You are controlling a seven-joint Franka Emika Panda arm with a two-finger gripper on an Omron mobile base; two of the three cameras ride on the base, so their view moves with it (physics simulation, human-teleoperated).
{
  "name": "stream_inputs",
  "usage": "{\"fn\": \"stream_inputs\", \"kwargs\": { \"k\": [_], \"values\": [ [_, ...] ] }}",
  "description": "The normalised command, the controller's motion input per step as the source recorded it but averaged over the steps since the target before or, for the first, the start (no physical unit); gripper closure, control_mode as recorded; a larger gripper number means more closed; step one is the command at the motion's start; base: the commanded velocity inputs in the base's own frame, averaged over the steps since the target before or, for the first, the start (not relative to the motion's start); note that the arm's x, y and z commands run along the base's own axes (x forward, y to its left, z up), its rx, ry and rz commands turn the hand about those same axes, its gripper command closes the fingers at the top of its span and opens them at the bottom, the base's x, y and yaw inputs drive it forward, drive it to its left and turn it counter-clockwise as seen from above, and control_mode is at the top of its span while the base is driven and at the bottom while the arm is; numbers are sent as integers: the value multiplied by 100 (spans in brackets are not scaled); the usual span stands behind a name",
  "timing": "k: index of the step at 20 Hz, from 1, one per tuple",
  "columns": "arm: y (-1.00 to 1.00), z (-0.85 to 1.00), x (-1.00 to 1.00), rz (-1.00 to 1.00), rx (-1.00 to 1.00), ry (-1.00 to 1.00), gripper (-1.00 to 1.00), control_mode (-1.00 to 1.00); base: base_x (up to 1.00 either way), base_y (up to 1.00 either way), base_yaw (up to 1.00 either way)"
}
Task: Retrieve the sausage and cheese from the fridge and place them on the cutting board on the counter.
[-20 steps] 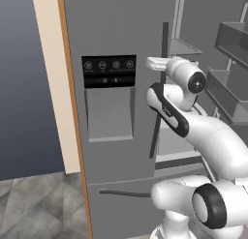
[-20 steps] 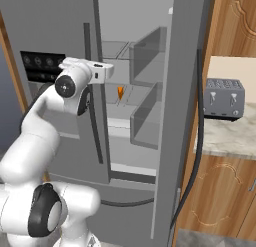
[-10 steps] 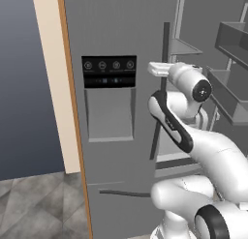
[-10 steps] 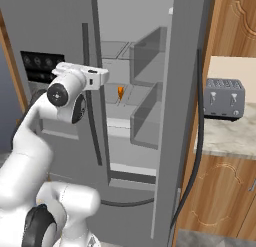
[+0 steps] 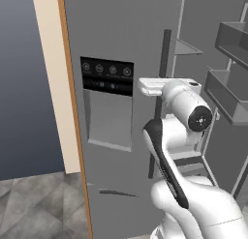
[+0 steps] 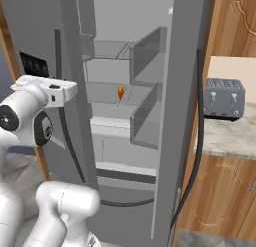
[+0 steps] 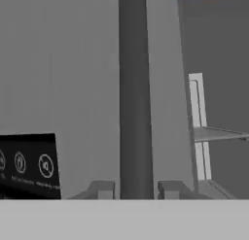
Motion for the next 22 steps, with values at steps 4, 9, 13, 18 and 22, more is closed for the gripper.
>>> {"fn": "stream_inputs", "kwargs": {
  "k": [4,9,13,18,22],
  "values": [
    [90,-8,-100,-7,0,8,100,-100,0,0,0],
    [69,0,-100,-9,0,9,100,-100,0,0,0],
    [41,-3,-84,-9,0,11,100,-100,0,0,0],
    [43,-20,-55,-14,0,2,100,-100,0,0,0],
    [-19,2,-60,-9,0,0,-100,-100,0,0,0]
  ]
}}
